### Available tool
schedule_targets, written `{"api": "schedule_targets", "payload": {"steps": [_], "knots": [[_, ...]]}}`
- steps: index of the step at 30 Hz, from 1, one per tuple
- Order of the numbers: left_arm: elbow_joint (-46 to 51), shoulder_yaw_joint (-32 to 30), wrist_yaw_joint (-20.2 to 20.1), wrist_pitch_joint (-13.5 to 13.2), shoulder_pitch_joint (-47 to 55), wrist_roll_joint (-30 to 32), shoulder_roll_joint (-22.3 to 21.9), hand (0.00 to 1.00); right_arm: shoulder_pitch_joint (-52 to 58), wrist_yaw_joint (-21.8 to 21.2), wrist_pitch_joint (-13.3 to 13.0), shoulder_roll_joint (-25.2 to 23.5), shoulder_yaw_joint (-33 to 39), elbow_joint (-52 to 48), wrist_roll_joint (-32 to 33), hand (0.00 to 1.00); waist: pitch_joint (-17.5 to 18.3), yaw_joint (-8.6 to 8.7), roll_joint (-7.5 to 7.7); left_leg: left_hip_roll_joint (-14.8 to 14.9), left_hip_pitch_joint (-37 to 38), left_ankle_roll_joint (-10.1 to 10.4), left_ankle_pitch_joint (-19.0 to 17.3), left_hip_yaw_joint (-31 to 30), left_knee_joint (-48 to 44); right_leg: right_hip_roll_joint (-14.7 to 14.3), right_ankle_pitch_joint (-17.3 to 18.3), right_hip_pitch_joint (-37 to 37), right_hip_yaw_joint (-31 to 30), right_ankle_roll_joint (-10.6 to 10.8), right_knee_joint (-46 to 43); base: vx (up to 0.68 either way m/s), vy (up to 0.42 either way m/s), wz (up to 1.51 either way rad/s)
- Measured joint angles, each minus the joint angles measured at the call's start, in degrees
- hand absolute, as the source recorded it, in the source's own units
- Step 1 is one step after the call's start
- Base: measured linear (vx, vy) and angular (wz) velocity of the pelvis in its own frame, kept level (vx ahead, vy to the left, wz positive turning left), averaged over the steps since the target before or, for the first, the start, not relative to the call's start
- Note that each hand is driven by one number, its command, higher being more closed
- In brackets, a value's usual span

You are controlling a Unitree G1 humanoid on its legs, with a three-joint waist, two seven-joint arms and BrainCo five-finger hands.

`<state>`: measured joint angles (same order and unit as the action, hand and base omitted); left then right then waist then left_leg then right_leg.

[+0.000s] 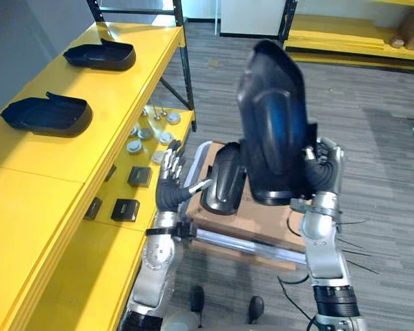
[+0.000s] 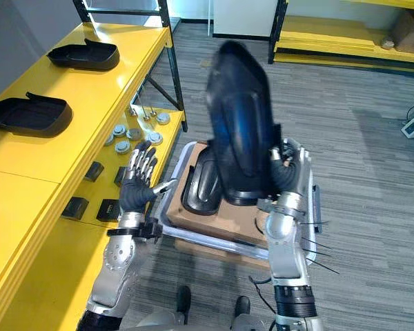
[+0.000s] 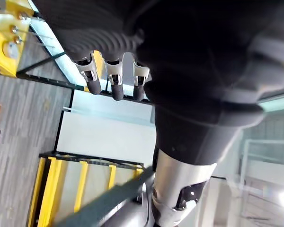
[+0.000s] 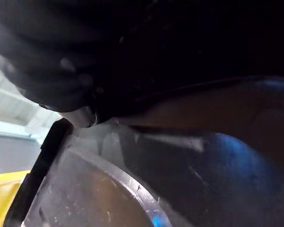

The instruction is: Walk over and take plastic housings, then place them on the shelf

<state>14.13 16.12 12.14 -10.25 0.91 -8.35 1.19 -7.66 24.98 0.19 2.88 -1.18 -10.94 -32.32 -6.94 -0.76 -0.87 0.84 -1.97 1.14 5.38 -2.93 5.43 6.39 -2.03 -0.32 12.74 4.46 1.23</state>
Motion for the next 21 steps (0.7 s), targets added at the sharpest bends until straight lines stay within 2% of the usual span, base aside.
{"api": "schedule_targets", "payload": {"steps": [5,11,12,15,16,21], "knots": [[-1.9,4.7,1.6,1.6,-1.6,0.0,-0.3,0.0,0.0,-1.3,-0.7,-2.1,-8.3,-0.2,0.0,1.0,3.0,0.04,0.01,0.1,0.2,0.0,0.0,0.2,0.1,-0.1,0.0,0.1,-0.3,0.0,0.0,-0.01,-0.002,-0.01],[-6.0,6.3,3.6,3.2,-2.6,-3.6,-0.2,0.0,0.1,-1.5,-2.2,-2.5,-12.9,-0.5,0.9,1.0,4.6,0.06,0.14,0.2,0.5,0.0,0.0,0.7,0.4,-0.1,0.0,0.0,-0.5,0.0,0.0,-0.04,-0.008,-0.04],[-6.1,6.4,3.7,3.4,-2.6,-4.1,0.0,1.0,0.1,-1.6,-2.2,-2.4,-13.0,-0.5,0.9,1.0,4.8,0.06,0.24,0.2,0.5,0.0,0.0,0.7,0.4,-0.1,0.0,0.0,-0.5,0.0,0.0,0.0,0.0,0.0],[-7.3,7.5,4.3,3.4,-3.7,-7.1,0.9,1.0,0.3,-1.5,-2.1,-2.1,-13.1,-0.5,1.3,1.0,5.5,0.02,0.62,0.2,0.5,0.0,0.0,0.9,0.4,-0.1,0.0,0.0,-0.6,0.0,0.0,0.0,0.0,0.0],[-7.9,7.9,4.4,3.4,-4.3,-7.9,1.5,1.0,0.3,-1.5,-2.1,-1.7,-13.1,-0.5,1.3,0.0,5.7,0.02,0.7,0.2,0.5,0.1,0.0,1.0,0.4,-0.1,0.0,0.0,-0.7,-0.1,0.0,0.0,-0.005,-0.04],[-10.6,8.6,4.6,3.9,-4.6,-9.9,2.5,1.0,0.3,-1.6,-2.2,0.7,-15.3,-0.5,3.8,0.0,7.1,0.32,1.08,0.2,0.8,0.1,0.0,1.6,0.1,-0.1,-0.1,0.0,-1.6,-0.2,0.0,0.01,-0.004,-0.06]]}}
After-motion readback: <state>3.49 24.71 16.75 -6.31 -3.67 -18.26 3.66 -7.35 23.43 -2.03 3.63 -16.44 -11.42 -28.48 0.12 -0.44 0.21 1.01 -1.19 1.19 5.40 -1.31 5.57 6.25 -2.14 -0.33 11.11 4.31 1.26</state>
